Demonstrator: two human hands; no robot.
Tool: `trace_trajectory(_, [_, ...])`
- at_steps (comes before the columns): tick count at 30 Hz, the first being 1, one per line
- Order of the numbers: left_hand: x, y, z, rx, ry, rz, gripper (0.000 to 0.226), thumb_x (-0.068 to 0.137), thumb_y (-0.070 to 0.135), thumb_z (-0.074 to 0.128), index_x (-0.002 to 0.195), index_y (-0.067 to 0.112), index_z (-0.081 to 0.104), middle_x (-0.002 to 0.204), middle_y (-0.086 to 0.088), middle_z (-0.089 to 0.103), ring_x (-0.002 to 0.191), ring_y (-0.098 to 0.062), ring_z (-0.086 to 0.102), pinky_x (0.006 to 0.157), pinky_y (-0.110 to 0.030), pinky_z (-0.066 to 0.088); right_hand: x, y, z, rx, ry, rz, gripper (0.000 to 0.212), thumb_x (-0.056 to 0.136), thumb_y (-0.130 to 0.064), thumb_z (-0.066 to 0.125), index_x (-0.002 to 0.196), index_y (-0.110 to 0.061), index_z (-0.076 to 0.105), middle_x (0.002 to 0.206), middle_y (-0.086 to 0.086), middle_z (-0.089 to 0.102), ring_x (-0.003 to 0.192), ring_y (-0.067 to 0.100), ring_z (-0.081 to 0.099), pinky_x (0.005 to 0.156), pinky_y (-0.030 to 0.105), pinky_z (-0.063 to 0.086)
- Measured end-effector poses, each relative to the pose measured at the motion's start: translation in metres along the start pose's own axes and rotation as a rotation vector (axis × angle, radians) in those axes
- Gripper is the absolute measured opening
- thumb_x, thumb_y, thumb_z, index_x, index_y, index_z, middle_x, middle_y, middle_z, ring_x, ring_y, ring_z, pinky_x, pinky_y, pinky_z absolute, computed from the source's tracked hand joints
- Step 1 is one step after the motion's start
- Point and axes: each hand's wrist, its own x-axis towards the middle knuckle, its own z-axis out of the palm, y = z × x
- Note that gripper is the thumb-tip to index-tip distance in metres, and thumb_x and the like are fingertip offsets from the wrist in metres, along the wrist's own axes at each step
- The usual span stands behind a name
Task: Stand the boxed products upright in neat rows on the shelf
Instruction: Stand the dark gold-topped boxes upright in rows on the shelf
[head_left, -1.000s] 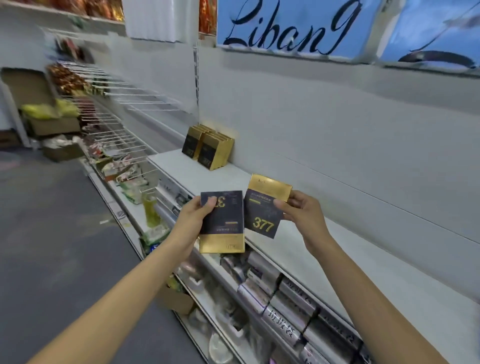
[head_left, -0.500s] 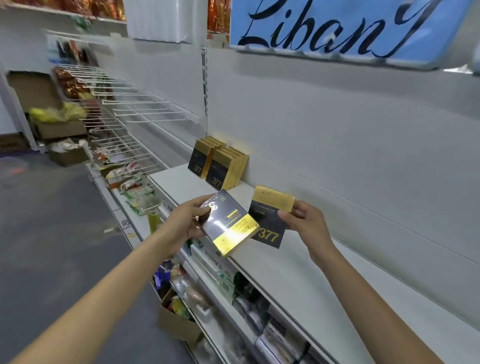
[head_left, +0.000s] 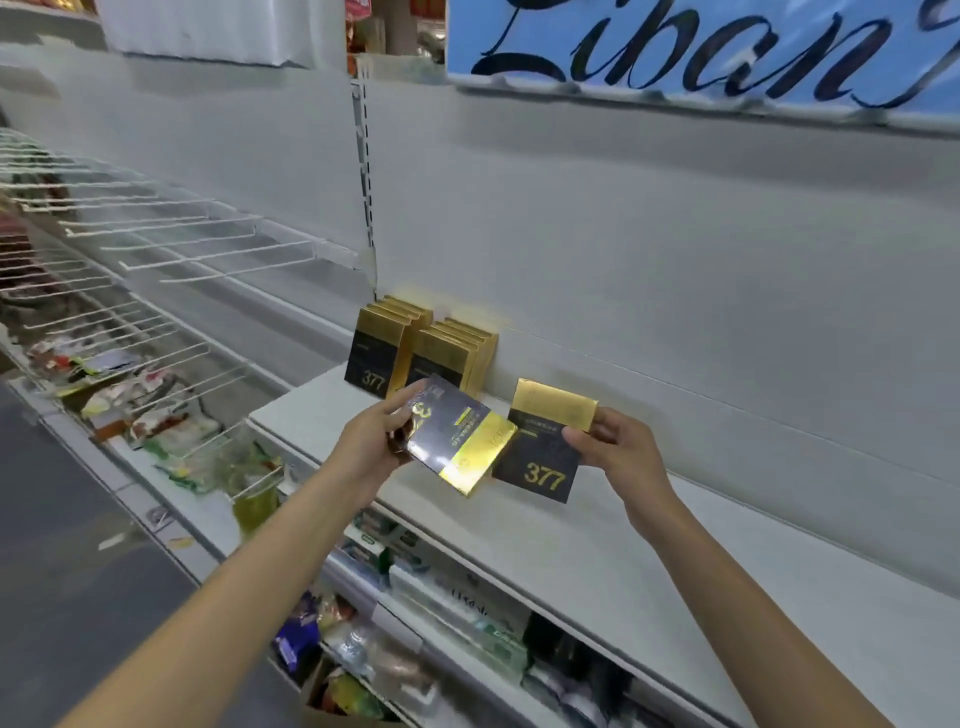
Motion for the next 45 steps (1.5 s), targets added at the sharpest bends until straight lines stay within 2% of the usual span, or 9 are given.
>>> trace_trajectory(6, [0.049, 0.034, -0.049, -0.021, -0.111, -0.109, 0.034, 0.106, 0.004, 0.042, 0.137, 0.0, 0.056, 0.114, -0.013, 0.068, 0.094, -0.021, 0.065, 0.076, -0.03, 0.057, 0.007, -0.016, 0.063, 0.016, 0.138, 0.034, 0.021, 0.091, -0.015, 0.071, 0.112, -0.018, 0.07, 0.104, -0.005, 0.077, 0.093, 0.012, 0.074, 0.067, 0.02, 0.058])
trace_trajectory(9, [0.065, 0.051, -0.069, -0.101, -0.203, -0.176, 0.037, 0.104, 0.0, 0.044, 0.139, 0.006, 0.054, 0.12, -0.014, 0.067, 0.101, -0.024, 0.068, 0.069, -0.031, 0.063, 0.007, -0.018, 0.089, 0.03, 0.207, 0.058, 0.024, 0.091, -0.016, 0.072, 0.115, -0.018, 0.069, 0.106, -0.005, 0.077, 0.095, 0.011, 0.074, 0.071, 0.021, 0.059])
trace_trajectory(13, [0.083, 0.059, -0.098, -0.289, -0.264, -0.202, 0.057, 0.097, -0.01, 0.044, 0.145, 0.021, 0.045, 0.121, -0.015, 0.065, 0.112, -0.031, 0.063, 0.087, -0.045, 0.061, 0.006, -0.021, 0.119, 0.025, 0.262, 0.08, 0.024, 0.091, -0.017, 0.072, 0.115, -0.019, 0.068, 0.104, -0.009, 0.076, 0.093, 0.009, 0.073, 0.066, 0.019, 0.058])
trace_trajectory(18, [0.099, 0.058, -0.127, -0.356, -0.314, -0.228, 0.038, 0.095, -0.007, 0.045, 0.131, 0.002, 0.056, 0.111, -0.018, 0.069, 0.096, -0.029, 0.069, 0.082, -0.039, 0.063, 0.006, -0.025, 0.146, 0.025, 0.287, 0.088, 0.025, 0.091, -0.016, 0.072, 0.116, -0.017, 0.07, 0.107, -0.005, 0.077, 0.097, 0.012, 0.073, 0.074, 0.024, 0.059])
trace_trajectory(25, [0.122, 0.048, -0.157, -0.31, -0.31, -0.239, 0.021, 0.092, -0.004, 0.053, 0.112, 0.004, 0.055, 0.106, -0.018, 0.065, 0.09, -0.027, 0.067, 0.07, -0.032, 0.064, 0.007, -0.027, 0.172, 0.032, 0.313, 0.09, 0.021, 0.092, -0.013, 0.07, 0.111, -0.022, 0.071, 0.103, -0.007, 0.078, 0.094, 0.009, 0.074, 0.071, 0.022, 0.059])
trace_trajectory(29, [0.135, 0.047, -0.168, -0.215, -0.311, -0.178, 0.039, 0.088, -0.015, 0.055, 0.119, 0.01, 0.058, 0.093, -0.014, 0.069, 0.075, -0.021, 0.07, 0.063, -0.028, 0.061, 0.007, -0.025, 0.18, 0.026, 0.321, 0.099, 0.021, 0.093, -0.013, 0.069, 0.112, -0.022, 0.071, 0.104, -0.006, 0.078, 0.096, 0.01, 0.073, 0.073, 0.022, 0.059])
trace_trajectory(39, [0.169, 0.046, -0.17, 0.252, -0.301, 0.14, 0.039, 0.099, 0.007, 0.058, 0.136, 0.017, 0.05, 0.125, -0.003, 0.066, 0.116, -0.023, 0.063, 0.1, -0.04, 0.051, 0.011, -0.02, 0.189, 0.026, 0.349, 0.131, 0.024, 0.092, -0.008, 0.069, 0.114, -0.017, 0.071, 0.106, -0.002, 0.078, 0.1, 0.017, 0.073, 0.082, 0.031, 0.058])
trace_trajectory(43, [0.18, 0.043, -0.164, 0.487, -0.237, 0.314, 0.035, 0.1, 0.013, 0.059, 0.132, 0.019, 0.045, 0.118, 0.006, 0.061, 0.107, -0.008, 0.059, 0.086, -0.022, 0.046, 0.011, -0.019, 0.188, 0.01, 0.362, 0.128, 0.023, 0.091, -0.008, 0.07, 0.112, -0.016, 0.072, 0.104, -0.002, 0.078, 0.098, 0.015, 0.073, 0.078, 0.026, 0.058])
trace_trajectory(45, [0.188, 0.039, -0.164, 0.608, -0.178, 0.384, 0.036, 0.1, 0.018, 0.06, 0.133, 0.017, 0.045, 0.121, 0.003, 0.06, 0.107, -0.013, 0.059, 0.09, -0.029, 0.048, 0.012, -0.018, 0.188, 0.007, 0.371, 0.13, 0.022, 0.09, -0.008, 0.071, 0.11, -0.016, 0.072, 0.102, -0.003, 0.078, 0.096, 0.014, 0.074, 0.074, 0.022, 0.058])
